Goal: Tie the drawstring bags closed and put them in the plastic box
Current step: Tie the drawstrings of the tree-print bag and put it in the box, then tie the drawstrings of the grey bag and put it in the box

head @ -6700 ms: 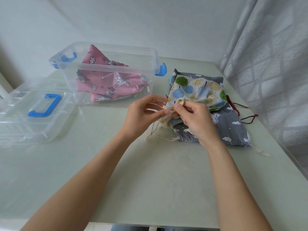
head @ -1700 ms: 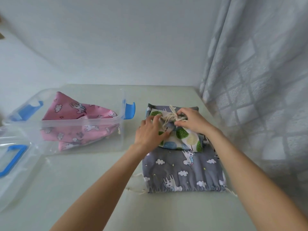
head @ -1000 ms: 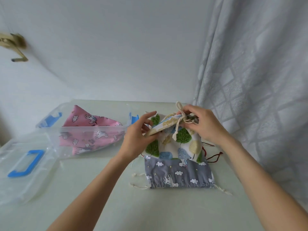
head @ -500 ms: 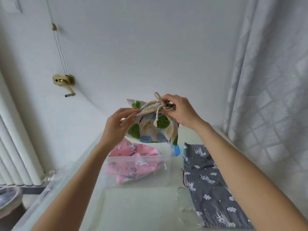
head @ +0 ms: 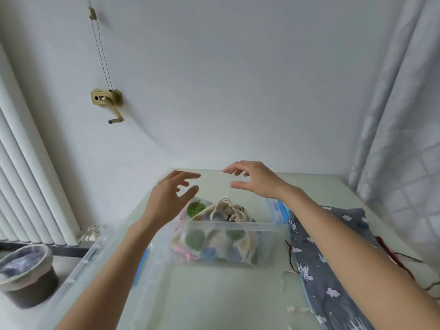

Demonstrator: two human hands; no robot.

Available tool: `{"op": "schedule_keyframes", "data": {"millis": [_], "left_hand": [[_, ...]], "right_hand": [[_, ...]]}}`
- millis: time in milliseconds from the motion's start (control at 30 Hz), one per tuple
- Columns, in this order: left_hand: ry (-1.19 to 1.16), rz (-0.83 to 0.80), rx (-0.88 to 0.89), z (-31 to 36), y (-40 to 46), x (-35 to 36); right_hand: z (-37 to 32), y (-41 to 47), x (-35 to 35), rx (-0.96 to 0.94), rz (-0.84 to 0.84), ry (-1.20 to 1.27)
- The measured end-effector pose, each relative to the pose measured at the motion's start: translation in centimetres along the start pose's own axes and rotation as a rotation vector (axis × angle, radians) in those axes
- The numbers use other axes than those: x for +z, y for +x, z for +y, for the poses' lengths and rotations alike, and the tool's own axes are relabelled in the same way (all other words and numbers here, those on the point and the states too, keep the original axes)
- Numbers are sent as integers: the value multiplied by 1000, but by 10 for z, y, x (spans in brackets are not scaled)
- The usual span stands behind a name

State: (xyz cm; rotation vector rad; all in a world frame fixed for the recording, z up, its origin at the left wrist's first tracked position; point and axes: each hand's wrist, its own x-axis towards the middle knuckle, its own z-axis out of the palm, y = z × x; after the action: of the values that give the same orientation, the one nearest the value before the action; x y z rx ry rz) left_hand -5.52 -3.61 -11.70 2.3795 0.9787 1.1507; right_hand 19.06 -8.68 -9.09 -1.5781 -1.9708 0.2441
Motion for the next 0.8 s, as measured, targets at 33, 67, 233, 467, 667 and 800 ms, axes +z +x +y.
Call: {"op": "schedule_keyframes", "data": {"millis": [33,67,233,467,667,800], "left_hand": [[9,-39,12,1,0,5],[31,-86,22,2,1,9],[238,-10,-26,11,0,27],[129,252,254,77,-39,47],[-124,-293,243,137,-104,118],[-73,-654,186,145,-135,161]], "right_hand": [[-1,-1,4,-13,-34,-17],[-2,-3,7,-20,-81,-56],[-1,-3,21,28,-252,-274],[-33,-89,-2,-88,487,-286],[0,-226,4,183,576,-226],[31,-291,13,400,510,-197]]}}
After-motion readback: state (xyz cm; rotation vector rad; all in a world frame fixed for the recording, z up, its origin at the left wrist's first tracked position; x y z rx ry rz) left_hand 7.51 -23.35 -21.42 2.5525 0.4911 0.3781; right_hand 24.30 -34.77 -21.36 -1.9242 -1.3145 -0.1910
